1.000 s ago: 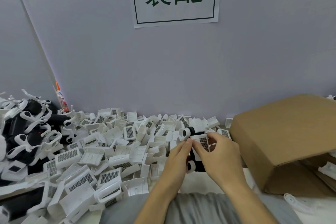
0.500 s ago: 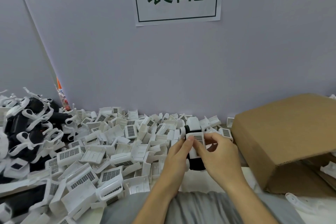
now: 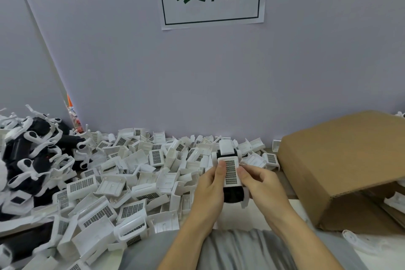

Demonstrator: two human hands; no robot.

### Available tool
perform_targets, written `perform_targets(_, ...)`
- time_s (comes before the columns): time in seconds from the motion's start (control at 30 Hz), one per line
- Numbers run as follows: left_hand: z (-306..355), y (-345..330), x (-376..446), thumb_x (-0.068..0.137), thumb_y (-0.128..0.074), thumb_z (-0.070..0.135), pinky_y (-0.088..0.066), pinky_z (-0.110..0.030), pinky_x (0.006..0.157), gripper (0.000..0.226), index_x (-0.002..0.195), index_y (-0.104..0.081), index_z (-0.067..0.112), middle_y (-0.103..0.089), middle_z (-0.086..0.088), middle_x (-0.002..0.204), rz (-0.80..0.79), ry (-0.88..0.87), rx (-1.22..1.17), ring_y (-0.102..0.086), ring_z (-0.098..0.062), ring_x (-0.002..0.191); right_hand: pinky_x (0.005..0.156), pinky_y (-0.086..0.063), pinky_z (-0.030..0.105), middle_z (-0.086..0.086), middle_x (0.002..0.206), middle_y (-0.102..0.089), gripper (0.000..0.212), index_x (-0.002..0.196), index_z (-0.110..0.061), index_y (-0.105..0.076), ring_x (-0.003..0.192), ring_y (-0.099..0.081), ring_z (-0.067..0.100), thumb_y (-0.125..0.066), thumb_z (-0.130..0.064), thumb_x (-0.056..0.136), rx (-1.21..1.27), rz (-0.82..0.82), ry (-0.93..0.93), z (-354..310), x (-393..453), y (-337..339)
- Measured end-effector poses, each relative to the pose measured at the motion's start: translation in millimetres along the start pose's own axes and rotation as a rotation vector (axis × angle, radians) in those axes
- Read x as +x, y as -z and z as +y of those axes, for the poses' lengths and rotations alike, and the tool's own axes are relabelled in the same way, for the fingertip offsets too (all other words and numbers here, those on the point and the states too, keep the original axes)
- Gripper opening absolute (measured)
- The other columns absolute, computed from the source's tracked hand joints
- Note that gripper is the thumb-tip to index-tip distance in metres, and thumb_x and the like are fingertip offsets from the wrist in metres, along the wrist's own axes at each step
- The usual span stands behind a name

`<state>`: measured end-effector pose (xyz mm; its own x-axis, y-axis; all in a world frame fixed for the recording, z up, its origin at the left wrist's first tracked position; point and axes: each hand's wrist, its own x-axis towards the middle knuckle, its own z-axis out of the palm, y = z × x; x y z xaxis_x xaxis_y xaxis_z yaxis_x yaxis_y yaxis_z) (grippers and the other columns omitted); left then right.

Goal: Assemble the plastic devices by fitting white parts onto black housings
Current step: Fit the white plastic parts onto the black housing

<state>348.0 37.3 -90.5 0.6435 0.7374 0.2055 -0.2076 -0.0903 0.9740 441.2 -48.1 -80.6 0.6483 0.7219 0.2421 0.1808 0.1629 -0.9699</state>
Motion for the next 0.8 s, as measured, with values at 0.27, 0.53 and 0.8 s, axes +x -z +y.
perform_targets(0.27,1.8,3.7,-2.2,0.091,-0.056,0.041,-0.058,-0.03,0.08,0.046,0.108,-0.074,0.003,-0.076,-0.019,0.101,-0.096,-0.009,-0.089,-0.073,-0.03,0.097,0.091,-0.056,0.051,0.015,0.096,-0.077,0.026,0.092,-0.012,-0.081,0.095,-0.074,0.032,-0.062,-0.03,0.092,0.227,0.016,-0.094,-2.9,-1.2,-4.1)
perform_targets(0.53,7.4,-1.1,-5.0,0.088,-0.052,0.047,-0.051,-0.035,0.064,0.057,0.089,-0.073,-0.006,-0.072,-0.021,0.079,-0.026,-0.086,0.008,-0.065,-0.024,0.07,0.066,-0.059,0.027,0.015,0.093,-0.077,0.015,0.084,-0.011,-0.082,0.088,-0.075,0.028,-0.069,-0.02,0.087,0.299,0.046,-0.11,-3.6,-2.2,-3.3)
perform_targets(0.8,5.8,-1.7,-2.6,0.091,-0.052,0.047,-0.05,-0.03,0.061,0.058,0.085,-0.073,-0.007,-0.073,-0.019,0.076,-0.029,-0.085,0.011,-0.066,-0.02,0.067,0.063,-0.059,0.035,0.018,0.085,-0.077,0.025,0.079,-0.008,-0.081,0.078,-0.075,0.028,-0.069,-0.027,0.09,0.278,0.12,-0.116,-2.2,-2.9,-10.8)
